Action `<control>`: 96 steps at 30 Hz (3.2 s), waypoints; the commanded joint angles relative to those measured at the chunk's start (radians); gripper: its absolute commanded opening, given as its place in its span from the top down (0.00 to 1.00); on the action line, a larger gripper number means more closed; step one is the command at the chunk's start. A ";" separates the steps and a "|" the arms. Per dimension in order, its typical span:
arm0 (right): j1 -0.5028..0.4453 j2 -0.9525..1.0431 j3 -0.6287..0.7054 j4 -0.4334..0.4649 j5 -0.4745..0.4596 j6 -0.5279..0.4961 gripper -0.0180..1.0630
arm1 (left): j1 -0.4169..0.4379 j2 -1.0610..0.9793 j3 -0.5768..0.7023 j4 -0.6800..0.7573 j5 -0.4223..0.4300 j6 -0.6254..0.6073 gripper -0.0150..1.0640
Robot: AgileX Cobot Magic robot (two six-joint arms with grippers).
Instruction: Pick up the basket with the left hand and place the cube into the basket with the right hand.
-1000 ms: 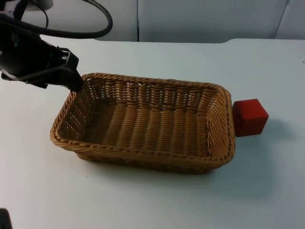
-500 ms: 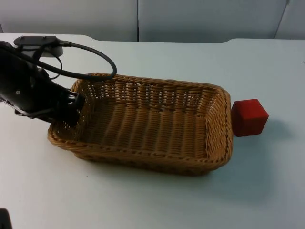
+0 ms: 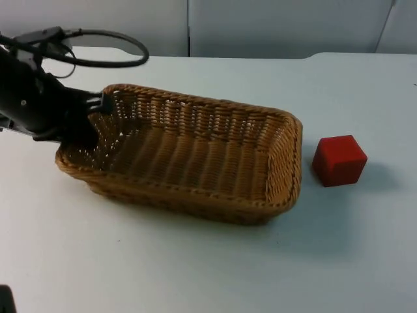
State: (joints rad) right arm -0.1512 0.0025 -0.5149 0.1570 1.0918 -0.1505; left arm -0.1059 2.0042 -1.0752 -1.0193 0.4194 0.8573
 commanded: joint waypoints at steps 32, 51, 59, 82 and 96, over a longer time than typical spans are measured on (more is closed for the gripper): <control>0.001 -0.003 0.004 0.007 -0.005 -0.007 0.98 | 0.034 -0.329 0.145 -0.043 -0.032 -0.110 0.99; 0.001 -0.003 0.004 0.007 -0.005 -0.007 0.98 | 0.034 -0.329 0.145 -0.040 -0.031 -0.106 0.99; 0.001 -0.003 0.004 0.007 -0.007 -0.007 0.98 | 0.034 -0.329 0.145 -0.040 -0.031 -0.106 0.99; 0.001 0.208 -0.023 -0.157 -0.296 0.091 0.98 | 0.034 -0.329 0.145 -0.040 -0.031 -0.106 0.99; 0.001 0.992 -0.109 0.009 -0.549 0.048 0.95 | 0.034 -0.329 0.145 -0.040 -0.031 -0.106 0.99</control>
State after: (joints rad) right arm -0.1512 0.9500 -0.6105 0.1589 0.5481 -0.0920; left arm -0.0720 1.6896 -0.9304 -1.0384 0.3793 0.7607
